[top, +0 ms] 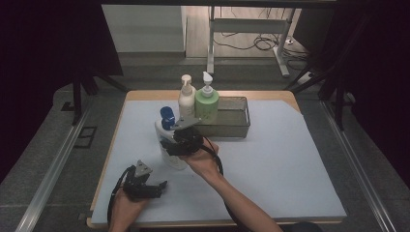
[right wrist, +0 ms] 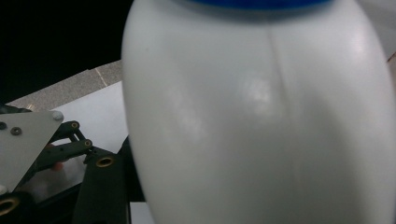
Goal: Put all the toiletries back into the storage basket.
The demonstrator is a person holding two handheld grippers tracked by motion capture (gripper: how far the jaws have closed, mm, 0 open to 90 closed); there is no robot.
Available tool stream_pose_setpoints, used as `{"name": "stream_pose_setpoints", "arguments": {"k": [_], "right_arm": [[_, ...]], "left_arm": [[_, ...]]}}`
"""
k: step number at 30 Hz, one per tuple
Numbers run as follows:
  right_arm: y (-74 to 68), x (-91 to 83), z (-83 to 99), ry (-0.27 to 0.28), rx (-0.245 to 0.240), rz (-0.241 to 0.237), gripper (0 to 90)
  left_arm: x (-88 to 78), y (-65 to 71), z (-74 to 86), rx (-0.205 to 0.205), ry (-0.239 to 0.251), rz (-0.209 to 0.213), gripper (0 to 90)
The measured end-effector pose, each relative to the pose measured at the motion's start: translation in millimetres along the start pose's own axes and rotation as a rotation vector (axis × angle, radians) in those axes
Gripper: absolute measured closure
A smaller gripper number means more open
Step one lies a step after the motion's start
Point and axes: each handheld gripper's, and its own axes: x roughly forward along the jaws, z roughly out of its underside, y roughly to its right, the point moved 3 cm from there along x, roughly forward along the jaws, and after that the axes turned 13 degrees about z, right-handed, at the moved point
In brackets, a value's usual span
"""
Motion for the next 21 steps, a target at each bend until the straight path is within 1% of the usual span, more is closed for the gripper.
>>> {"name": "stream_pose_setpoints", "arguments": {"k": [5,8,10,14,18,21], "right_arm": [[1.9,-2.6,-0.1,-0.015,0.009,-0.003,39.9],[3.5,-5.1,0.2,-0.031,0.011,-0.014,39.9],[4.3,-7.3,0.4,-0.031,0.014,-0.020,39.9],[6.5,-14.5,-1.1,-0.034,0.020,-0.032,40.0],[9.0,-24.9,-3.3,-0.037,0.005,-0.031,40.0],[13.7,-34.5,-4.0,-0.036,-0.001,-0.028,40.0]], "left_arm": [[0.0,-0.1,0.0,0.000,0.001,0.000,12.3],[0.1,-0.1,0.0,-0.001,0.001,0.001,12.4],[0.0,-0.1,0.0,-0.001,0.001,-0.001,12.4],[0.0,0.0,0.0,-0.001,0.001,0.000,12.4],[0.1,0.1,0.0,-0.002,0.002,0.001,12.4],[0.0,0.0,-0.1,-0.001,0.001,0.000,12.4]]}}
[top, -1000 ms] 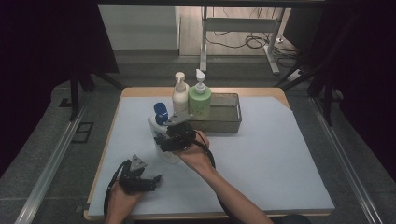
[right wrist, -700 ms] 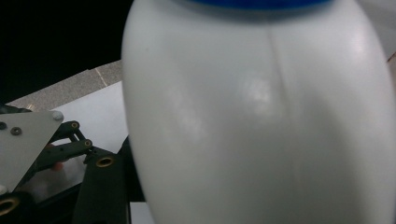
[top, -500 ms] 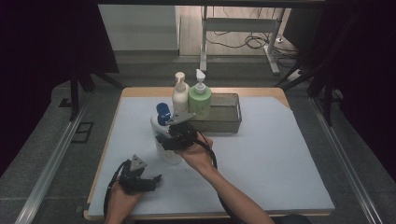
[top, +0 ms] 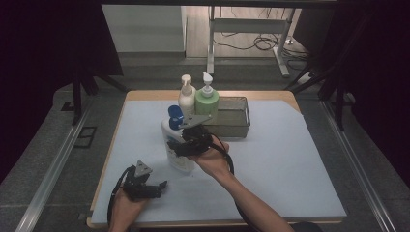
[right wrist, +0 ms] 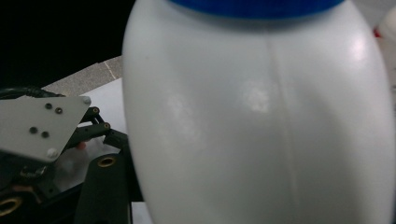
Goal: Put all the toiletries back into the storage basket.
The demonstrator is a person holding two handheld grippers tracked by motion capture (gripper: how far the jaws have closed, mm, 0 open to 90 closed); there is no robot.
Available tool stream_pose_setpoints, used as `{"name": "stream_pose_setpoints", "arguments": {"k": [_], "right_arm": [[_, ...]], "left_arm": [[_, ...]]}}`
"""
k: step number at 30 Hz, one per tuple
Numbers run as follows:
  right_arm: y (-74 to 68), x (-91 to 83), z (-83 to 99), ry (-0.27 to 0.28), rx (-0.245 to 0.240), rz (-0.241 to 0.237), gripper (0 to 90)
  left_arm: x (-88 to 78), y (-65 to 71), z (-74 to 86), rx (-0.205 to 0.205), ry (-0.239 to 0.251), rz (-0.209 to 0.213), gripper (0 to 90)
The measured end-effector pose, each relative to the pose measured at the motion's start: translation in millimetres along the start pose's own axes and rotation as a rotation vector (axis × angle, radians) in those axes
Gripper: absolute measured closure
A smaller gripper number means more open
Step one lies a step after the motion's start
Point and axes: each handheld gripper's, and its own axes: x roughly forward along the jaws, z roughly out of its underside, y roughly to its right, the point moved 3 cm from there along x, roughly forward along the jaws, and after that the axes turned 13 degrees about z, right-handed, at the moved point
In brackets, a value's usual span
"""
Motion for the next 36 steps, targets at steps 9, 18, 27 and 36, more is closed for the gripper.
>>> {"name": "stream_pose_setpoints", "arguments": {"k": [9,18,27,36], "right_arm": [[21.4,-16.2,9.2,-0.001,0.018,0.041,40.0],[42.3,-34.3,14.5,-0.005,0.036,0.049,40.1],[62.2,-54.9,16.5,-0.012,0.054,0.077,40.1],[86.6,-77.8,17.3,-0.016,0.084,0.128,40.1]], "left_arm": [[0.2,0.0,0.1,0.000,0.003,-0.002,12.4],[0.1,0.1,0.2,0.000,0.002,-0.002,12.5],[0.1,-0.1,0.2,-0.001,0.002,0.002,12.2],[0.2,0.0,0.1,0.000,0.002,0.002,12.1]]}}
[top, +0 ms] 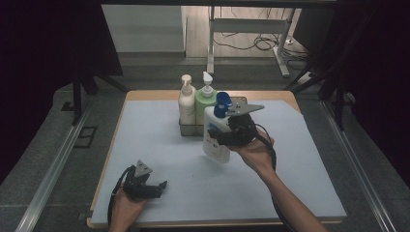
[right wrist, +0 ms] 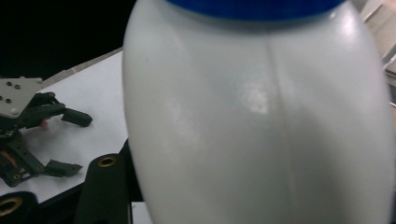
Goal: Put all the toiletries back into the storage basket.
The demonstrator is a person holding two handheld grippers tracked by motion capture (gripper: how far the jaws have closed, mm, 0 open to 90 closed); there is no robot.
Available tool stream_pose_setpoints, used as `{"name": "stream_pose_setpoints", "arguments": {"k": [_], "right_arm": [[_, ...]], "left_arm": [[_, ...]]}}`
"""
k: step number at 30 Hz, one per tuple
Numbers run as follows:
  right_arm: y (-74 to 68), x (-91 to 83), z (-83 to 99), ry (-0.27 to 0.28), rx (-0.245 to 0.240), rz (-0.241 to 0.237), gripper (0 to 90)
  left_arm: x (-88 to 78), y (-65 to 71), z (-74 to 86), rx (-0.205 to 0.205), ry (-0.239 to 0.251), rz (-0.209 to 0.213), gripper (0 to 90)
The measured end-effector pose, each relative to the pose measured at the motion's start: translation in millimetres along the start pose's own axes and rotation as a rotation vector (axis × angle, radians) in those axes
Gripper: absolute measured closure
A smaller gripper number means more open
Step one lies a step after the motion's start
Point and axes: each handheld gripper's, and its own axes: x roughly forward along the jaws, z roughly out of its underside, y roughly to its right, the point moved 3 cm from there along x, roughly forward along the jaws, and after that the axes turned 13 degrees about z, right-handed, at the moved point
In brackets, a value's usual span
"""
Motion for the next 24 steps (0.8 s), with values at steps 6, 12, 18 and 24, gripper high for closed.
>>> {"name": "stream_pose_setpoints", "arguments": {"k": [6,12,18,24], "right_arm": [[16.3,-10.9,-2.4,0.005,0.018,0.036,40.2],[28.9,-18.2,-5.6,0.001,0.032,0.067,40.2],[43.6,-22.0,-9.3,0.003,0.051,0.108,40.2],[58.7,-21.6,-13.9,0.006,0.080,0.151,40.3]], "left_arm": [[0.1,0.1,0.0,-0.001,0.002,0.001,12.1],[0.1,0.2,0.0,-0.001,0.001,0.000,12.2],[0.1,0.1,0.0,-0.001,0.001,0.001,12.2],[0.0,0.0,0.0,-0.001,0.000,0.001,12.2]]}}
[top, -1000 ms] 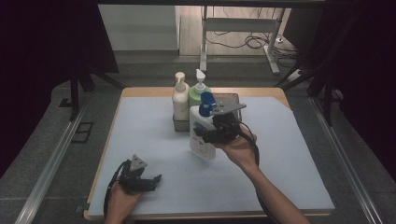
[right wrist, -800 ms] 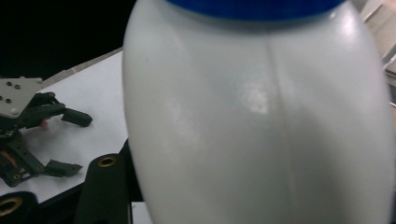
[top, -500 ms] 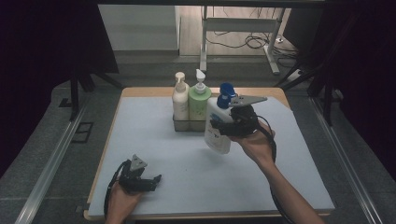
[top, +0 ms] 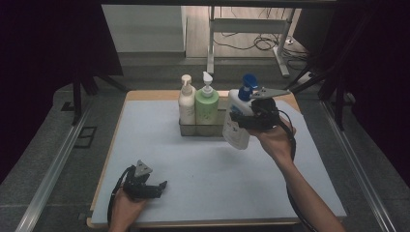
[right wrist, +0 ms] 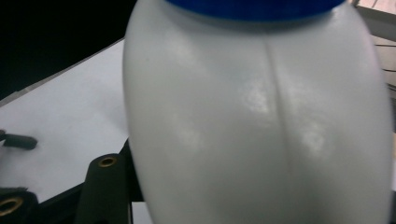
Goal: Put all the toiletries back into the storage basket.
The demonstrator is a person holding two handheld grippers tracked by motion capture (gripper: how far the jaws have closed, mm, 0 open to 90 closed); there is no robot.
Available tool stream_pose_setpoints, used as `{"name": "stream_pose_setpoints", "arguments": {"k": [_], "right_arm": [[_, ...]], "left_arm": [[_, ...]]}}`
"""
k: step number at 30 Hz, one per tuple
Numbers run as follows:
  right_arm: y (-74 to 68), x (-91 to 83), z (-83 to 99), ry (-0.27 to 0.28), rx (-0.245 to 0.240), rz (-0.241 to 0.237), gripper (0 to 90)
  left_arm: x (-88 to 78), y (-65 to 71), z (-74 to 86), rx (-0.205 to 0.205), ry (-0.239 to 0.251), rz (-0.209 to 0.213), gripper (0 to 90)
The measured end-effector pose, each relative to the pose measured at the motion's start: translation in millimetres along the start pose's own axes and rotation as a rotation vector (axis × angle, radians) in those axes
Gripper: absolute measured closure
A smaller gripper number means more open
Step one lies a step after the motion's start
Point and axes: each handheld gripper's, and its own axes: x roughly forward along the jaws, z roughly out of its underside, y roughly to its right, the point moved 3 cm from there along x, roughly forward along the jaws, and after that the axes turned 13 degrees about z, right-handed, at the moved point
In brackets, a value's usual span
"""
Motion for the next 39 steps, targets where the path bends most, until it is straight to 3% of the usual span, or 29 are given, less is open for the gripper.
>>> {"name": "stream_pose_setpoints", "arguments": {"k": [20,39], "right_arm": [[22.3,25.4,-23.0,0.019,0.052,0.078,40.3],[25.5,57.8,-40.1,0.028,0.073,0.135,40.4]], "left_arm": [[-0.1,-0.3,0.0,0.001,-0.002,-0.001,12.2],[-0.1,-0.4,0.0,0.001,-0.002,0.000,12.2]]}}
